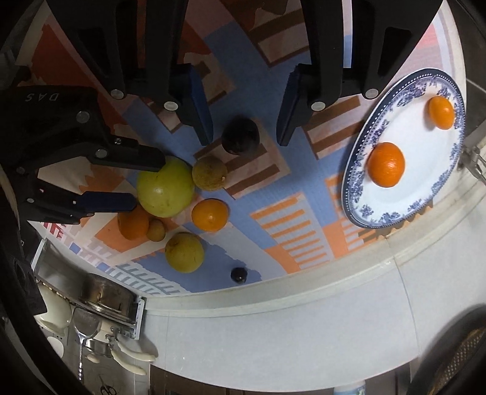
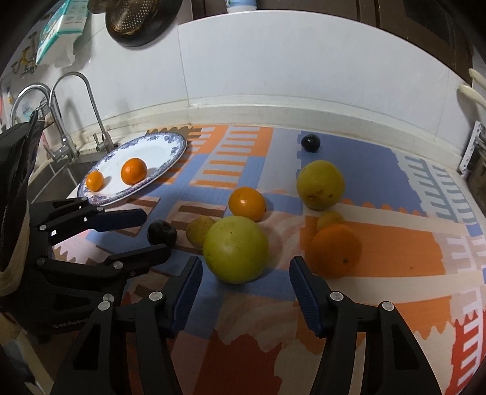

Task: Organize fruits
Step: 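Move the right gripper back to the fruit cluster, then grasp the green pomelo with the right gripper while the left gripper grasps the dark plum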

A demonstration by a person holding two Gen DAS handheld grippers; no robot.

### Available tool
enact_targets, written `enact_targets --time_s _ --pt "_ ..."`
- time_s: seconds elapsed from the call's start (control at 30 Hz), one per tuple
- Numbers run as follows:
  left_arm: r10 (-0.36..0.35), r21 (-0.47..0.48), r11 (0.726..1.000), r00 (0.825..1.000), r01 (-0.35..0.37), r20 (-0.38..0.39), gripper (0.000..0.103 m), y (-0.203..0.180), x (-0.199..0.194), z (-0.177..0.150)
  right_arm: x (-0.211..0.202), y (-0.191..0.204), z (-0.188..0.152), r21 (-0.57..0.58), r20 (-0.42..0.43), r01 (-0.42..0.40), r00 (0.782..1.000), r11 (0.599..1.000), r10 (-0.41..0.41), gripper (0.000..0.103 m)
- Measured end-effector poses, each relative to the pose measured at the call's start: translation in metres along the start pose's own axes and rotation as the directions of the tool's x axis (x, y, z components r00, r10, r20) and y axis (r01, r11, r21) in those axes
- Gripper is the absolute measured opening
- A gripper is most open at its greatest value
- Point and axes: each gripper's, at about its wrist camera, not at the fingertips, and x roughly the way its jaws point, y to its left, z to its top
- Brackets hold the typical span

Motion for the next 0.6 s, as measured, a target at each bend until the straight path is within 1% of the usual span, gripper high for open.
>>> enact_targets --time_s 0.1,0.2,0.37,0.47,0.6 --pt "-0.004 0.002 1.000 1.000 0.004 -0.013 0.039 0.001 0.003 0.002 0.005 -0.001 0.000 0.004 -0.011 -0.012 1.000 1.000 0.012 0.058" --pt "-0.015 -0.003 1.000 1.000 0.015 -0.025 0.036 0.002 0.006 0.002 0.009 0.000 0.001 0.002 -0.015 -0.021 1.000 1.000 0.021 0.058" --pt "-0.036 -0.022 0.999 0.999 0.036 -0.028 0.027 0.004 0.008 0.003 0.014 0.002 0.003 -0.005 -0.018 -0.027 0.999 1.000 0.027 0.055" --pt "-0.040 -0.028 0.999 0.999 0.039 -0.027 0.026 0.005 0.009 0.004 0.017 0.003 0.004 -0.001 -0.027 -0.040 0.999 0.999 0.040 0.052" --pt "-0.044 -0.036 0.998 0.999 0.043 -0.024 0.026 0.006 0.007 0.005 0.017 0.003 0.004 0.002 -0.026 -0.042 0.999 0.999 0.042 0.051"
